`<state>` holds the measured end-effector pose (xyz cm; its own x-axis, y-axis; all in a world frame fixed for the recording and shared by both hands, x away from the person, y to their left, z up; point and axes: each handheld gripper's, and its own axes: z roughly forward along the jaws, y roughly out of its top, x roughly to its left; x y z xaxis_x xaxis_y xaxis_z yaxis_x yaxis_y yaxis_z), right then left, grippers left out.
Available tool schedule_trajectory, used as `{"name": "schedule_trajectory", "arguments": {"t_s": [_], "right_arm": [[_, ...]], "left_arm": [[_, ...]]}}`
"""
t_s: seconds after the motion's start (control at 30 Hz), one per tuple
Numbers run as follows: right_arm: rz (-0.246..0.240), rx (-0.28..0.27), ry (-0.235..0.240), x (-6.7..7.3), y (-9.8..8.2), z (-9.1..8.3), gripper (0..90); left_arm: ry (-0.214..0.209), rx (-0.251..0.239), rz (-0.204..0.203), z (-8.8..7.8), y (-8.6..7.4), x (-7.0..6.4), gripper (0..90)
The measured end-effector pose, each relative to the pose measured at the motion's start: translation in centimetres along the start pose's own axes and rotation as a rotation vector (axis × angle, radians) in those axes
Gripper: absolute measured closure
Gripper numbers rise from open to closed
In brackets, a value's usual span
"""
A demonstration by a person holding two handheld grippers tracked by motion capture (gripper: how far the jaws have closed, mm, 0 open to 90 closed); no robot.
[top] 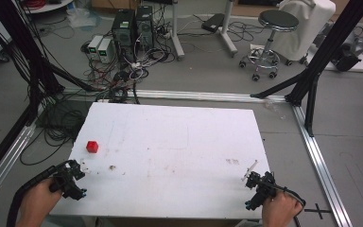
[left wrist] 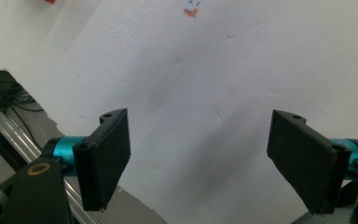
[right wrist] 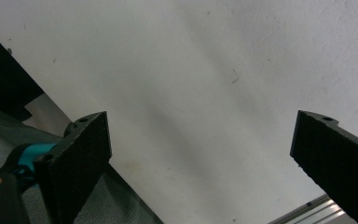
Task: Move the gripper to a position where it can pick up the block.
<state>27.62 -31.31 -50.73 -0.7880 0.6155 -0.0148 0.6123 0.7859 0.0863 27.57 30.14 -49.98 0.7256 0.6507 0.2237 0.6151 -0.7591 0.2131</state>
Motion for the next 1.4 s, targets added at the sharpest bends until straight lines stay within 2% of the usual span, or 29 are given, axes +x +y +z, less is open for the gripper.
{"name": "schedule_trajectory", "arguments": {"t_s": [0.63,0.83,0.87,0.97,1.03,1.07,1.17,1.3,1.33,1.37,1.4], "right_arm": [[-0.003,0.000,-0.002,0.0,0.0,0.0,4.4],[-0.001,-0.002,-0.003,0.1,0.0,-0.1,4.4],[-0.002,-0.006,0.001,0.0,0.0,0.0,4.4],[-0.001,-0.005,-0.003,0.1,0.0,-0.1,4.4],[0.000,-0.003,0.000,0.1,0.0,-0.1,4.4],[0.003,-0.006,0.002,0.1,-0.1,-0.1,4.4],[0.005,-0.006,0.000,0.1,-0.1,-0.1,4.4],[0.003,-0.003,-0.002,0.1,-0.2,-0.1,4.4],[0.006,-0.005,-0.002,0.1,-0.2,0.0,4.4],[0.006,-0.005,-0.002,0.1,-0.2,0.0,4.4],[0.004,-0.003,-0.005,0.1,-0.1,0.0,4.4]], "left_arm": [[-0.001,-0.001,-0.003,0.0,-0.1,0.1,21.7],[-0.008,-0.007,0.011,-0.1,-0.1,0.1,21.7],[-0.016,0.008,0.038,-0.1,-0.1,0.2,21.7],[-0.020,0.004,0.044,0.0,-0.1,0.1,21.7],[-0.036,0.017,0.080,-0.1,0.0,0.2,21.7],[-0.031,0.013,0.093,-0.1,0.0,0.1,21.7],[-0.027,0.017,0.106,-0.1,0.0,0.3,21.7],[-0.045,0.019,0.137,0.1,-0.1,0.7,21.7],[-0.048,0.017,0.163,0.1,-0.2,1.1,21.7],[-0.048,0.017,0.163,0.1,-0.2,1.1,21.7],[-0.047,0.012,0.192,0.1,-0.3,1.6,21.7]]}}
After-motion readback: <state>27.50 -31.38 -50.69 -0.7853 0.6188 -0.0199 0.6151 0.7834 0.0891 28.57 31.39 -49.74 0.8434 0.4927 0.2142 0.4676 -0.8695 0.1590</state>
